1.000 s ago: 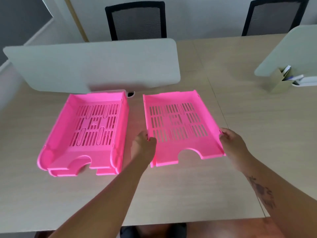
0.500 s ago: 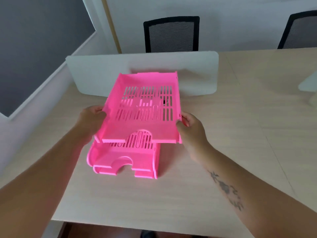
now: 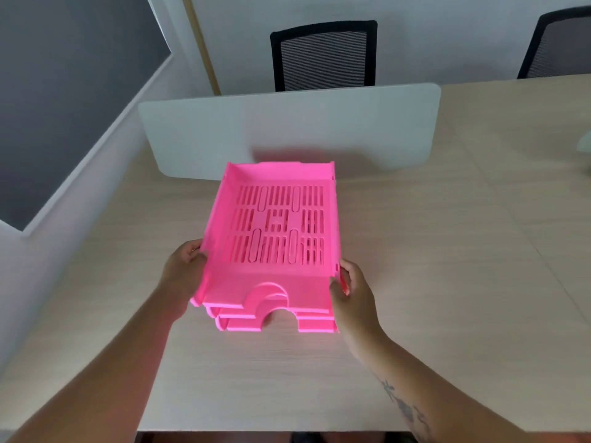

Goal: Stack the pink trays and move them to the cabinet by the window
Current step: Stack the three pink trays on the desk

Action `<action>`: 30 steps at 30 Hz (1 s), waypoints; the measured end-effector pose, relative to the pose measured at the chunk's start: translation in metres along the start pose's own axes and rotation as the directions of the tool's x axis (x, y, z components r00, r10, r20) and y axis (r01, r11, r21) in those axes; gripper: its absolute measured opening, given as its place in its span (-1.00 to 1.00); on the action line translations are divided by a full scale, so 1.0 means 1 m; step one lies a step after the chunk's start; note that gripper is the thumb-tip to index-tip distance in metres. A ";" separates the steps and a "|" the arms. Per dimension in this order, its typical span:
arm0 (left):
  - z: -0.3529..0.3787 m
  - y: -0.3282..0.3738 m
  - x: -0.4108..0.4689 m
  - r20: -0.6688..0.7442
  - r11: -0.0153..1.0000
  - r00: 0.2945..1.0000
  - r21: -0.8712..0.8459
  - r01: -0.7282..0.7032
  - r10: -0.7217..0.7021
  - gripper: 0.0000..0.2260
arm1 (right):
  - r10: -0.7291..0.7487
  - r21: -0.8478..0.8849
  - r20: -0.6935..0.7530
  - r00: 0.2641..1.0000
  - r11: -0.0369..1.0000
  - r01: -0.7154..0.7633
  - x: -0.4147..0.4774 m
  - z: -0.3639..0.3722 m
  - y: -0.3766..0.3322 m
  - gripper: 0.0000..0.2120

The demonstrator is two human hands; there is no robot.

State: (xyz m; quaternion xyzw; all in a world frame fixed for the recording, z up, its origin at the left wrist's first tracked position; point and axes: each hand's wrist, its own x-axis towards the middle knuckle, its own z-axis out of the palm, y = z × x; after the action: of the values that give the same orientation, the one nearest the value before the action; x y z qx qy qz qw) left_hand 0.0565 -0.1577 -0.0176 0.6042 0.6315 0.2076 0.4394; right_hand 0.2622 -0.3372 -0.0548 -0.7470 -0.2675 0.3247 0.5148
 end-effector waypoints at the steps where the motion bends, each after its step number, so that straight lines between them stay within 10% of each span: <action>1: -0.006 -0.002 0.001 -0.001 1.000 1.000 -0.012 -0.002 0.002 -0.69 | -0.012 -0.006 -0.011 1.000 1.000 0.012 -0.002 0.008 0.000 -0.62; 30: -0.086 -0.068 0.093 0.213 0.974 0.974 -0.226 -0.031 0.080 -0.55 | 0.097 -0.130 -0.122 0.988 0.985 -0.113 -0.011 0.143 -0.005 -0.59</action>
State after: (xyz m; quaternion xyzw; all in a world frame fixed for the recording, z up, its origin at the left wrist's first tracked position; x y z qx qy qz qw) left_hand -0.0421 -0.0589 -0.0545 0.5883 0.5345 0.2204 0.5653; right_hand 0.1461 -0.2583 -0.0849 -0.8111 -0.2192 0.2886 0.4591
